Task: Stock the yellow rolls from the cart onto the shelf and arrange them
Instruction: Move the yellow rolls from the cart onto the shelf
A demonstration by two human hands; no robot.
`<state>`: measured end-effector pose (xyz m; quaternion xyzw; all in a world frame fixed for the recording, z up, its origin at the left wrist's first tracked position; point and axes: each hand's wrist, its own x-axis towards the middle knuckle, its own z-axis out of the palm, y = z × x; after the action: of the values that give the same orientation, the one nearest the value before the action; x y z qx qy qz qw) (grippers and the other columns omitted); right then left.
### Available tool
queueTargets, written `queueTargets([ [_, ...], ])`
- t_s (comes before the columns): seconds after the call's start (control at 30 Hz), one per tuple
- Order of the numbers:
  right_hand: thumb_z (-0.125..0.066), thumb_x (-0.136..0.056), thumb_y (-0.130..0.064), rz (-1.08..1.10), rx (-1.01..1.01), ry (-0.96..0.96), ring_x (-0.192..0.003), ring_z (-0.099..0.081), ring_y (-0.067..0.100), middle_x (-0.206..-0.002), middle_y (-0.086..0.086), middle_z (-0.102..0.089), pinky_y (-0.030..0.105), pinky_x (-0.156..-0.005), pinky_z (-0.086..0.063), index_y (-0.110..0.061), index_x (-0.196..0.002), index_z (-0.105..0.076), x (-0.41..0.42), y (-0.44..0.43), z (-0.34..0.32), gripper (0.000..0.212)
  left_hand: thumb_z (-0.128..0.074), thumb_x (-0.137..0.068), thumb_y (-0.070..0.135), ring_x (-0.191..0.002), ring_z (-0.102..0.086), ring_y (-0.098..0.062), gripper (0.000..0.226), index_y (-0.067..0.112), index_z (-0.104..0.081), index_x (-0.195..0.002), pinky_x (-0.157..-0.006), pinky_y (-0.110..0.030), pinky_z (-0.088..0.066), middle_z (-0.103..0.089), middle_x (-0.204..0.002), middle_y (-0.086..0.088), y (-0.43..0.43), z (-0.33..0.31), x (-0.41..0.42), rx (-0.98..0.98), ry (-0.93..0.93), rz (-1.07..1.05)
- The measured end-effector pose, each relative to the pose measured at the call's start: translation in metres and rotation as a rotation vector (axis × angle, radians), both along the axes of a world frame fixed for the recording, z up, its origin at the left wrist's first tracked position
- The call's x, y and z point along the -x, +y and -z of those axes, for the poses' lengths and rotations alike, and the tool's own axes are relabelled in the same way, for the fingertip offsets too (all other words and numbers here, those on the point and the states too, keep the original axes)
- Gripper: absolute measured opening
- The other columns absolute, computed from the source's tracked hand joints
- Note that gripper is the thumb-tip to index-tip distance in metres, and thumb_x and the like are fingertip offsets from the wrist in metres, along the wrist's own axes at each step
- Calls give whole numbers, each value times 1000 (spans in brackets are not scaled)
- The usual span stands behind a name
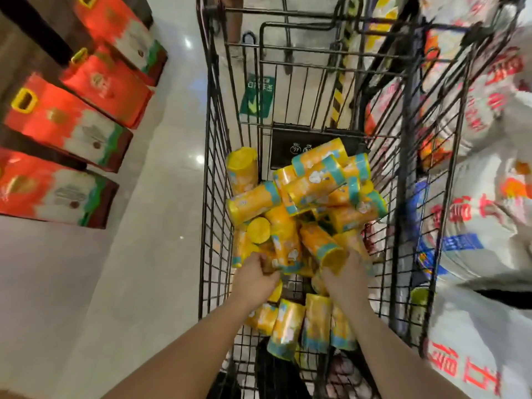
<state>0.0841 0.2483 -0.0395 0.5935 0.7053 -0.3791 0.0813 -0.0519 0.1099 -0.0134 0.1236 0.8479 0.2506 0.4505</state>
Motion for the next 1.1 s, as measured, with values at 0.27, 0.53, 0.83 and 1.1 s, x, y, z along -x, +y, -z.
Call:
queueTargets([
  [0.27, -70, -81, -52, -70, -33, -126, -126, -42, 40, -136, 17, -40, 50, -100, -44, -7, -142, -33, 13, 16, 45, 84, -71, -88, 28, -104, -61, -35, 44, 6, -49, -118, -87, -45, -49, -63, -106, -17, 47, 59, -7, -114, -161, -224],
  [0.53, -73, -78, -56, -26, -55, -134, -112, -51, 36, -126, 11, -40, 44, -85, -49, -11, -132, -40, 22, 20, 53, 77, -81, -79, 25, -88, -59, -26, 63, 11, -30, -113, -77, -41, -51, -54, -99, -10, 80, 101, -9, -23, -200, -577],
  [0.83, -78, -74, -52, 101, 31, -63, -106, -55, 26, -124, 5, -45, 32, -73, -44, -13, -131, -46, 17, 18, 47, 76, -82, -74, 40, -112, -55, -37, 77, 19, -22, -117, -97, -53, -47, -51, -123, -15, 99, 113, -15, 66, -67, -712],
  [1.1, -76, -68, -62, 532, 343, 101, -100, -61, 24, -114, 4, -62, 41, -85, -54, -13, -127, -54, 5, 17, 32, 80, -81, -78, 33, -82, -56, -28, 64, 8, -33, -112, -71, -38, -46, -50, -85, -2, 77, 89, -11, -49, -16, -573],
])
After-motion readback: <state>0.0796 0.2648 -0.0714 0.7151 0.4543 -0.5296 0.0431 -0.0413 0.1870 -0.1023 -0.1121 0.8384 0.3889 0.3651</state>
